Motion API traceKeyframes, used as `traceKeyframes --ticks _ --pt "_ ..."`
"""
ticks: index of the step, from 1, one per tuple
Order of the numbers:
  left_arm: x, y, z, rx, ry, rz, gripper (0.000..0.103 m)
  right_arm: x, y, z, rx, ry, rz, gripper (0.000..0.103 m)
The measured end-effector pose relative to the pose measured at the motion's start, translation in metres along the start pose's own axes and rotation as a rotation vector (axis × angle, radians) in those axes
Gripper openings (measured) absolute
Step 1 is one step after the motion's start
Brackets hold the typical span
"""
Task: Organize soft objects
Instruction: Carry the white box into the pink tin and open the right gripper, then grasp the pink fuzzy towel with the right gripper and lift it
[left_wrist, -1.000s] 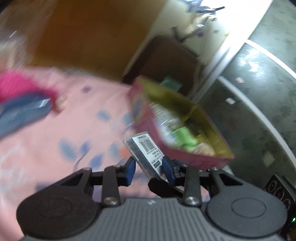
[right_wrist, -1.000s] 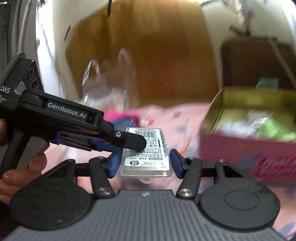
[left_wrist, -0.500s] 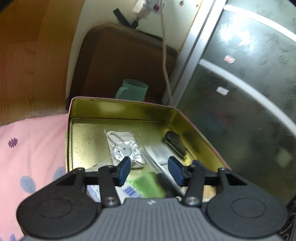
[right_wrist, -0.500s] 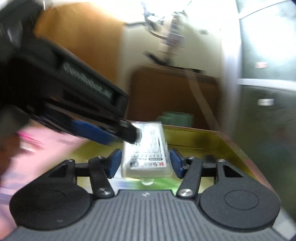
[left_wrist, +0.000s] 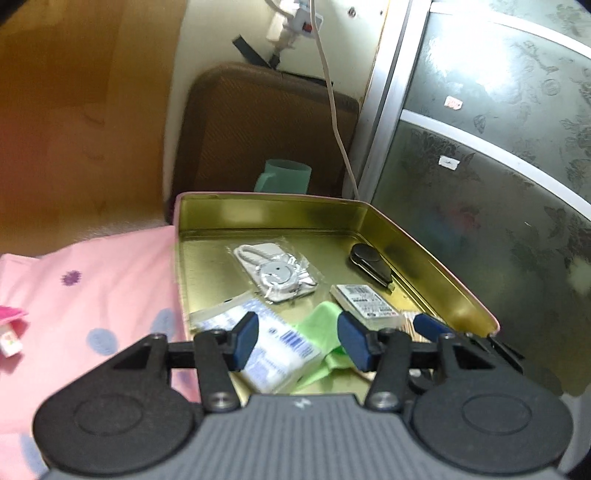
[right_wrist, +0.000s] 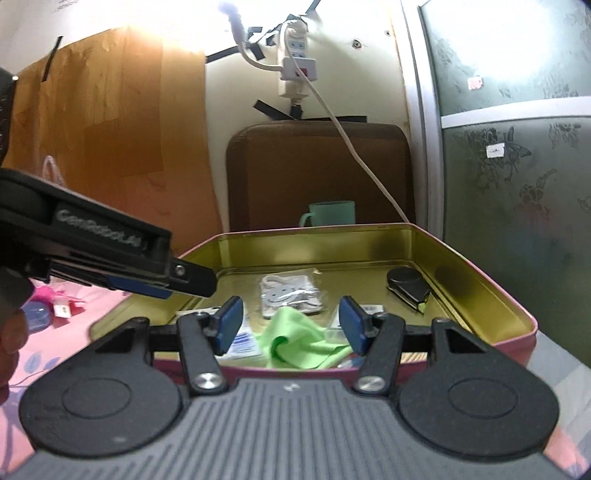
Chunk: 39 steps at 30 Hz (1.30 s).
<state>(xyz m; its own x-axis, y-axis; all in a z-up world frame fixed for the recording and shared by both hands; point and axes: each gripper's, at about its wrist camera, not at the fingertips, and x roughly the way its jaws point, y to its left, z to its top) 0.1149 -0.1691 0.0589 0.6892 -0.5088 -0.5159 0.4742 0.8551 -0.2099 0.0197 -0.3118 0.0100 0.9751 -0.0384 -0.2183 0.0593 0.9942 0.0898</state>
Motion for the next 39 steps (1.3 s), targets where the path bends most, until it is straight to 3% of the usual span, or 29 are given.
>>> traceKeyframes --ticks 5,8,12,16,20,24,26,28,31,34,36,37,38,39 --pt "-0.045 0.025 -0.022 -0.039 -0.036 0.032 0.051 -0.015 0.02 0.002 -0.026 -0.011 0.039 0.061" --pt "-0.07 0.057 -0.04 -0.093 -0.044 0.09 0.052 -0.02 0.036 0.005 -0.061 -0.024 0.067 0.061" --pt "-0.103 0.119 -0.074 -0.198 -0.036 0.227 0.052 -0.021 0.061 0.008 -0.079 -0.015 0.136 0.06" --pt "-0.127 0.182 -0.106 -0.323 -0.029 0.425 0.052 -0.016 0.098 0.01 -0.129 0.022 0.259 0.061" --pt "-0.149 0.219 -0.121 -0.418 -0.113 0.506 0.052 0.006 0.148 0.009 -0.189 0.118 0.426 0.06" --pt "-0.154 0.222 -0.123 -0.432 -0.179 0.476 0.052 0.044 0.207 0.021 -0.232 0.205 0.557 0.062" --pt "-0.156 0.218 -0.124 -0.416 -0.198 0.469 0.053 0.071 0.236 0.029 -0.233 0.259 0.601 0.075" --pt "-0.156 0.218 -0.125 -0.414 -0.206 0.458 0.053 0.102 0.266 0.034 -0.245 0.315 0.612 0.084" --pt "-0.157 0.221 -0.126 -0.433 -0.208 0.438 0.053 0.149 0.303 0.033 -0.282 0.421 0.608 0.086" --pt "-0.156 0.224 -0.126 -0.445 -0.206 0.424 0.053 0.191 0.331 0.02 -0.335 0.531 0.534 0.086" --pt "-0.155 0.223 -0.126 -0.443 -0.206 0.42 0.053 0.214 0.34 0.008 -0.34 0.617 0.518 0.075" --pt "-0.155 0.222 -0.126 -0.444 -0.207 0.419 0.054 0.217 0.339 0.006 -0.331 0.601 0.518 0.044" --pt "-0.155 0.222 -0.126 -0.444 -0.205 0.418 0.054 0.217 0.34 0.006 -0.331 0.589 0.522 0.022" --pt "-0.155 0.222 -0.127 -0.445 -0.205 0.418 0.054 0.217 0.34 0.009 -0.318 0.58 0.518 0.022"
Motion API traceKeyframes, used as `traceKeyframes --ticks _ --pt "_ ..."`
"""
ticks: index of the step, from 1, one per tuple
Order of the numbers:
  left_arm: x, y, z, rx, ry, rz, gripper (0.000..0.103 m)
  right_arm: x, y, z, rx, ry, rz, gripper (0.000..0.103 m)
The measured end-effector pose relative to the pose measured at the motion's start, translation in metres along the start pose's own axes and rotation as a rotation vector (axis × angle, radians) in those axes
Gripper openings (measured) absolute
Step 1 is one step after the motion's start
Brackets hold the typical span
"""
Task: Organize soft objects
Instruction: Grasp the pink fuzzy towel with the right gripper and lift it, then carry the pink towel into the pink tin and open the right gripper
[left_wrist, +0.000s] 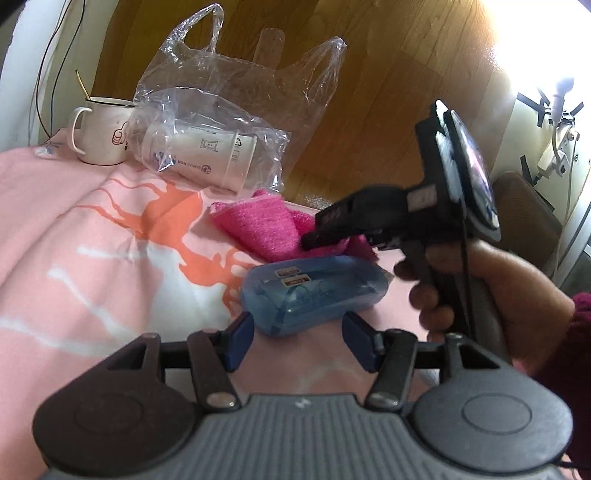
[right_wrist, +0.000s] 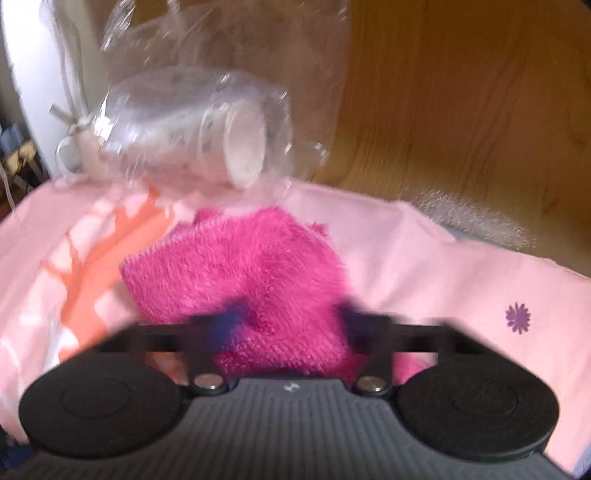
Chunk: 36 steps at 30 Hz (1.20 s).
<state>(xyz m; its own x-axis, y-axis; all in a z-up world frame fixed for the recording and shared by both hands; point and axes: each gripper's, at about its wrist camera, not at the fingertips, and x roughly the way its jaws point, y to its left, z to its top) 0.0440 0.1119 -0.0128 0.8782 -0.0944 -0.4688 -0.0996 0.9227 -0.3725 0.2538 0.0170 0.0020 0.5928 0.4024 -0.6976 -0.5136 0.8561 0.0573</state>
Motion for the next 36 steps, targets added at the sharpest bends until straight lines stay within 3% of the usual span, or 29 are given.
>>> traceKeyframes --ticks 2,4,8,13,15,18,20,23,24,25,28,30,34,36 --pt "0.0 0.001 0.0 -0.003 0.001 -0.001 0.054 -0.003 -0.007 0.005 0.049 -0.025 0.004 0.021" --pt "-0.001 0.001 0.0 -0.008 -0.001 0.0 0.054 -0.01 -0.011 0.006 0.062 -0.066 -0.056 0.021" --pt "-0.002 0.004 0.001 -0.02 -0.005 -0.006 0.054 -0.055 -0.021 -0.006 0.073 -0.213 -0.115 0.021" --pt "-0.006 0.005 0.002 -0.021 -0.014 -0.029 0.054 -0.143 -0.016 -0.056 -0.053 -0.44 -0.219 0.021" --pt "-0.008 0.003 0.002 -0.012 -0.016 -0.063 0.056 -0.174 -0.012 -0.09 -0.1 -0.481 -0.237 0.022" --pt "-0.01 -0.009 -0.002 0.008 0.043 -0.2 0.056 -0.206 -0.013 -0.138 -0.127 -0.469 -0.201 0.022" --pt "-0.012 -0.024 -0.007 0.033 0.099 -0.286 0.057 -0.213 -0.011 -0.165 -0.113 -0.411 -0.123 0.023" --pt "-0.012 -0.05 -0.02 0.068 0.21 -0.379 0.074 -0.216 -0.011 -0.202 -0.07 -0.332 0.024 0.031" --pt "-0.011 -0.057 -0.024 0.076 0.242 -0.383 0.083 -0.214 -0.011 -0.21 -0.053 -0.315 0.054 0.033" --pt "-0.011 -0.063 -0.027 0.084 0.262 -0.381 0.086 -0.212 -0.01 -0.217 -0.041 -0.304 0.064 0.034" --pt "-0.013 -0.077 -0.031 0.11 0.306 -0.35 0.083 -0.208 -0.006 -0.228 -0.049 -0.287 0.067 0.052" --pt "-0.012 -0.083 -0.034 0.127 0.332 -0.303 0.078 -0.21 -0.004 -0.228 -0.071 -0.287 0.089 0.056" --pt "-0.027 -0.082 -0.035 0.121 0.353 -0.243 0.076 -0.212 -0.001 -0.231 -0.113 -0.274 0.101 0.075" --pt "-0.038 -0.08 -0.036 0.133 0.35 -0.225 0.078 -0.215 0.0 -0.234 -0.14 -0.27 0.076 0.077"
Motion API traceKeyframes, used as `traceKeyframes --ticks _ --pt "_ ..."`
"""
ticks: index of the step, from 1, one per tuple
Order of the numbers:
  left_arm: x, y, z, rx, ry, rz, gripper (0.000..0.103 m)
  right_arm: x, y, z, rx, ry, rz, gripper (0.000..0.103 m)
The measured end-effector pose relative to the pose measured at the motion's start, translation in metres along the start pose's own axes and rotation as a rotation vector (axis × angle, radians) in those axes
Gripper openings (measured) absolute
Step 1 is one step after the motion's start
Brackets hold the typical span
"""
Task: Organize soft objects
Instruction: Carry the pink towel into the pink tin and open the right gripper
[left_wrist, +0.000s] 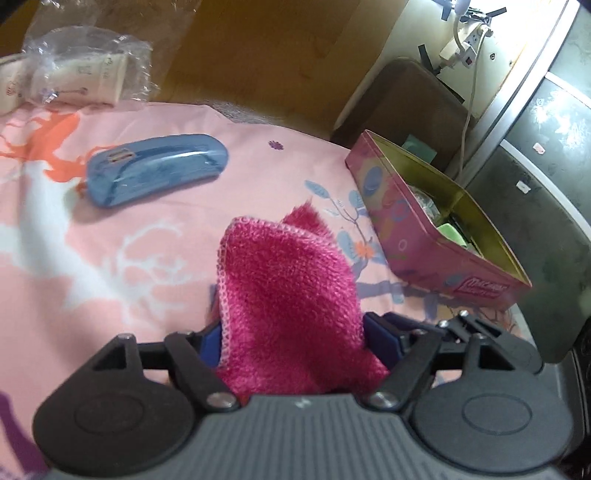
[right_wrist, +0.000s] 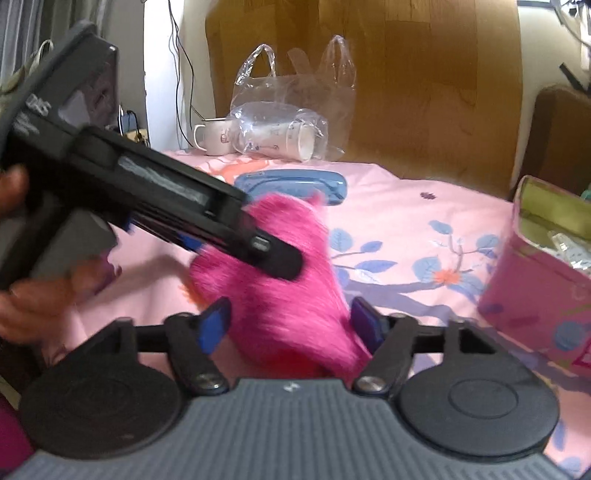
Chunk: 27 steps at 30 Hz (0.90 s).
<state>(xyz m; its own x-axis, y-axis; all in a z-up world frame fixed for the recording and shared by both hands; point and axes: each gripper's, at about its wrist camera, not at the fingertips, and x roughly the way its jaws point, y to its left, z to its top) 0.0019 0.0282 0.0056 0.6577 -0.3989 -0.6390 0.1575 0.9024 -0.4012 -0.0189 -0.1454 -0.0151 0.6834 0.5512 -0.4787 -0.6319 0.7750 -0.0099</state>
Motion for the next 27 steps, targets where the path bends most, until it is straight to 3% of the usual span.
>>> traceKeyframes --ticks 2,3,5,6,7,9,11,15,20,27 --pt "-0.002 -0.001 -0.003 0.003 0.018 0.005 0.074 -0.009 -0.002 -0.007 -0.005 -0.005 -0.011 0.075" --pt "0.002 -0.002 -0.005 -0.002 0.035 -0.005 0.067 -0.011 -0.005 -0.009 0.004 0.001 -0.003 0.07" --pt "0.008 -0.008 -0.006 0.015 0.031 -0.014 0.056 -0.008 -0.008 -0.012 0.033 0.032 0.037 0.033" --pt "0.01 -0.012 -0.005 0.028 0.032 -0.023 0.046 -0.005 -0.008 -0.014 0.05 0.05 0.063 0.024" --pt "0.011 -0.016 -0.002 0.026 0.033 -0.045 0.037 -0.005 -0.007 -0.015 0.054 0.027 0.06 0.022" --pt "0.013 -0.029 0.011 0.051 0.029 -0.073 0.036 -0.004 -0.006 -0.012 0.066 0.024 0.077 0.02" --pt "0.012 -0.049 0.027 0.114 0.003 -0.098 0.036 -0.01 -0.006 -0.01 0.056 -0.013 0.039 0.019" --pt "0.021 -0.1 0.064 0.241 -0.055 -0.178 0.036 -0.037 -0.027 0.002 0.092 -0.155 -0.086 0.019" --pt "0.063 -0.161 0.102 0.359 -0.075 -0.271 0.038 -0.065 -0.069 0.017 0.171 -0.315 -0.304 0.02" --pt "0.133 -0.211 0.122 0.418 -0.04 -0.265 0.041 -0.06 -0.136 0.018 0.3 -0.329 -0.497 0.02"
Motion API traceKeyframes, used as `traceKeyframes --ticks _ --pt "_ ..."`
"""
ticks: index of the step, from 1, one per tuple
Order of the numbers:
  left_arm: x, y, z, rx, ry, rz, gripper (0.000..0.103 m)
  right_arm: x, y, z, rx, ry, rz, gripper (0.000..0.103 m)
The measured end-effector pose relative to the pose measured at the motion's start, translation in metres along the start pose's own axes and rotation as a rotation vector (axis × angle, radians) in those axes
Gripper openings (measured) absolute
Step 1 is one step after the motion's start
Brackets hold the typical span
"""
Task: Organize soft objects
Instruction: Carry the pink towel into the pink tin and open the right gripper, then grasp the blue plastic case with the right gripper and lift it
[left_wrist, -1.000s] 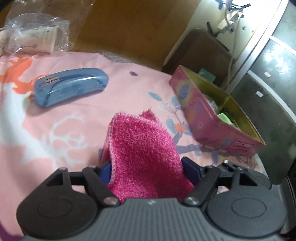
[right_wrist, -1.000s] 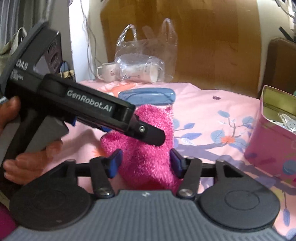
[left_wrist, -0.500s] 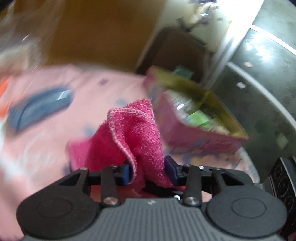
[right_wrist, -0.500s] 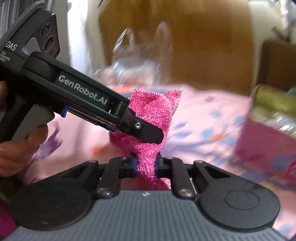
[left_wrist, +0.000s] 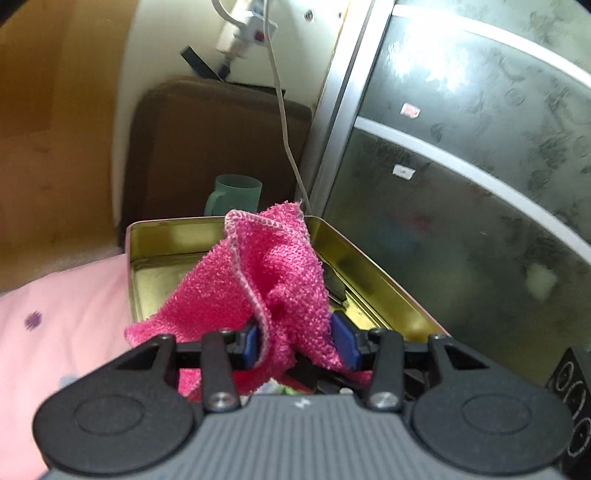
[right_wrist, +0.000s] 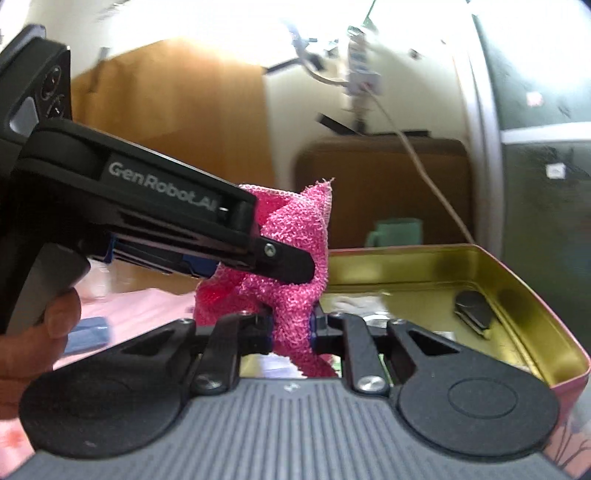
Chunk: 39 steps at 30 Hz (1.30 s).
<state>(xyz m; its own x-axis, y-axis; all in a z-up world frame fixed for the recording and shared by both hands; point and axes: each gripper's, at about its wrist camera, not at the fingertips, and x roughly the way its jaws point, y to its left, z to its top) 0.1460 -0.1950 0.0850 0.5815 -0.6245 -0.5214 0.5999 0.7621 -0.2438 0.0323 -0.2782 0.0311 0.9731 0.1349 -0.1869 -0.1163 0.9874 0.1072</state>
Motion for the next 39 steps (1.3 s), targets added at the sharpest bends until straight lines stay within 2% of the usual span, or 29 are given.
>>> traceKeyframes --ticks 2,3,4,5,6,7,9,11,18,22,25,28,33,36,39 --pt "0.021 0.001 0.004 -0.006 0.006 0.033 0.048 0.013 -0.011 0.0 0.011 0.018 -0.042 0.026" --pt "0.031 0.002 0.006 -0.013 0.01 0.063 0.061 0.021 -0.016 0.001 0.017 0.032 -0.06 0.028" --pt "0.038 0.004 0.006 -0.015 0.012 0.097 0.075 0.029 -0.021 0.001 0.021 0.046 -0.08 0.039" --pt "0.045 0.006 0.007 -0.014 0.012 0.133 0.078 0.038 -0.023 0.002 0.022 0.061 -0.104 0.058" --pt "0.051 0.008 0.006 -0.011 0.015 0.173 0.08 0.047 -0.025 0.002 0.015 0.079 -0.128 0.064" --pt "0.052 0.01 0.004 -0.011 0.021 0.196 0.08 0.052 -0.029 0.0 0.009 0.091 -0.154 0.066" --pt "0.045 0.016 0.0 -0.017 0.013 0.195 0.083 0.055 -0.033 -0.002 0.027 0.089 -0.202 0.067" --pt "0.03 0.022 -0.004 -0.019 -0.017 0.195 0.09 0.043 -0.039 -0.002 0.076 0.061 -0.181 0.072" --pt "-0.025 0.036 -0.016 -0.06 -0.113 0.185 0.09 0.005 -0.03 -0.005 0.074 -0.058 -0.168 0.071" --pt "-0.068 0.042 -0.04 -0.07 -0.16 0.197 0.09 -0.014 -0.02 -0.012 0.097 -0.076 -0.144 0.071" --pt "-0.101 0.062 -0.066 -0.119 -0.167 0.211 0.09 -0.025 -0.004 -0.018 0.078 -0.077 -0.111 0.071" --pt "-0.129 0.089 -0.102 -0.172 -0.145 0.282 0.09 -0.026 0.01 -0.02 0.052 -0.07 -0.059 0.071" --pt "-0.174 0.149 -0.158 -0.334 -0.1 0.413 0.089 -0.016 0.034 -0.025 0.08 0.027 0.05 0.07" --pt "-0.205 0.186 -0.181 -0.461 -0.133 0.49 0.088 -0.016 0.065 -0.023 0.011 0.043 0.132 0.07" --pt "-0.233 0.213 -0.188 -0.555 -0.211 0.515 0.086 -0.009 0.098 -0.02 -0.048 0.068 0.237 0.07"
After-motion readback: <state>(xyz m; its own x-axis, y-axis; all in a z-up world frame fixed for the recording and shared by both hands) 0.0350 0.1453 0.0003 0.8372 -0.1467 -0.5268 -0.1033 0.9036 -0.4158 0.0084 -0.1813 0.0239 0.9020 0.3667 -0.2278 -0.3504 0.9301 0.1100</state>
